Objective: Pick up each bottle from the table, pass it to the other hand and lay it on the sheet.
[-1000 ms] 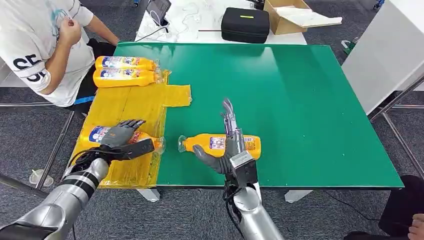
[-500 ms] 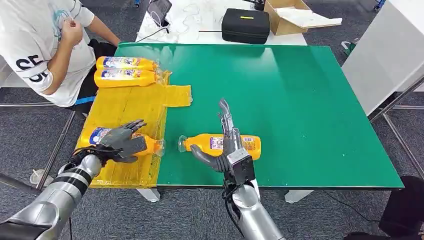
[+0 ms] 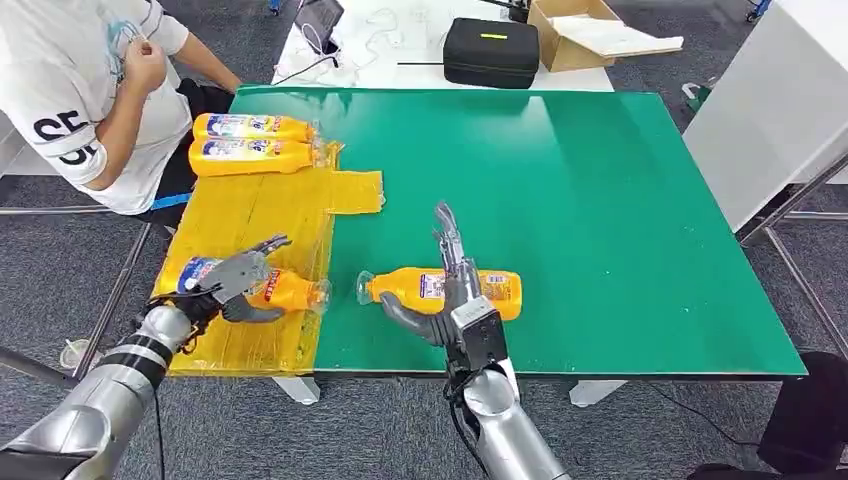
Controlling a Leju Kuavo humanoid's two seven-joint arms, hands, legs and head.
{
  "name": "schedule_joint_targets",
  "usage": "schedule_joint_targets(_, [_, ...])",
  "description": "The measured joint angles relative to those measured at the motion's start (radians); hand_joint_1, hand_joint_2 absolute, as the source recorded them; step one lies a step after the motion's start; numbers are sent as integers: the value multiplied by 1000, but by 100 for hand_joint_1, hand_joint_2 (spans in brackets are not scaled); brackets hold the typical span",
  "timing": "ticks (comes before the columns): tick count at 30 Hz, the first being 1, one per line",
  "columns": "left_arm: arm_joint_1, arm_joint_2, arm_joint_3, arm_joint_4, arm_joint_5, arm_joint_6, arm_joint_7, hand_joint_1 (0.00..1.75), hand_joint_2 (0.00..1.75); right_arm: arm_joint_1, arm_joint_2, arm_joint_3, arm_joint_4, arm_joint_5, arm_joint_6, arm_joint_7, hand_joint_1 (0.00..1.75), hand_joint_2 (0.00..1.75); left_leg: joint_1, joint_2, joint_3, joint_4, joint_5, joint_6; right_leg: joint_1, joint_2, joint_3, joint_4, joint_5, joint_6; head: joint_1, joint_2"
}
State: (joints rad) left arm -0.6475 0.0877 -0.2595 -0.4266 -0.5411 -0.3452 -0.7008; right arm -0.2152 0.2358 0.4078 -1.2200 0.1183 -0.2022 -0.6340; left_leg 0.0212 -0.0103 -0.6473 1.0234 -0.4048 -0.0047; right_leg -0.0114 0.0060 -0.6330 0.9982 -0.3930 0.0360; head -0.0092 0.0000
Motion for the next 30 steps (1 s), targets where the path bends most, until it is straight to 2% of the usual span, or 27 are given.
schedule_joint_targets(5, [61,-57,88,-82,225,43,-1,0,175,0,4,-1,3,16,-12,5,0,175,0,-1,-3,0,0,0,0,0,-2,0,0,0,0,0])
schedule_joint_targets(9, [90,-116,189,-166,369,176,-2,0,175,4,8,0,4,61,-40,28,0,175,0,0,-4,0,0,0,0,0,-4,0,0,0,0,0])
schedule_joint_targets(12, [104,-157,264,-238,406,300,-2,0,175,5,7,4,6,113,-65,57,0,175,0,0,-4,0,0,0,0,0,-4,0,0,0,1,0])
schedule_joint_targets(18, [122,-193,330,-316,415,340,-2,0,175,5,4,6,11,132,-75,68,0,175,0,0,-4,0,0,0,0,0,-4,0,0,0,1,0])
schedule_joint_targets(20, [130,-203,347,-343,438,377,-2,0,175,1,0,13,16,191,-88,121,0,175,0,0,-5,0,0,0,0,0,-4,0,0,0,1,0])
schedule_joint_targets(23, [157,-213,366,-412,440,481,-2,0,175,-34,-37,26,55,343,-73,272,0,175,0,1,-5,0,0,0,0,0,-4,0,0,0,0,0])
schedule_joint_targets(26, [213,-217,365,-495,404,544,-2,0,175,-103,-108,29,127,445,1,399,0,175,-1,0,-5,0,0,0,-2,0,-4,0,0,1,0,0])
schedule_joint_targets(30, [266,-217,360,-533,390,557,-2,0,175,-197,-188,32,209,511,104,481,0,175,-2,-1,-5,1,0,1,-2,0,-4,0,1,1,0,0])
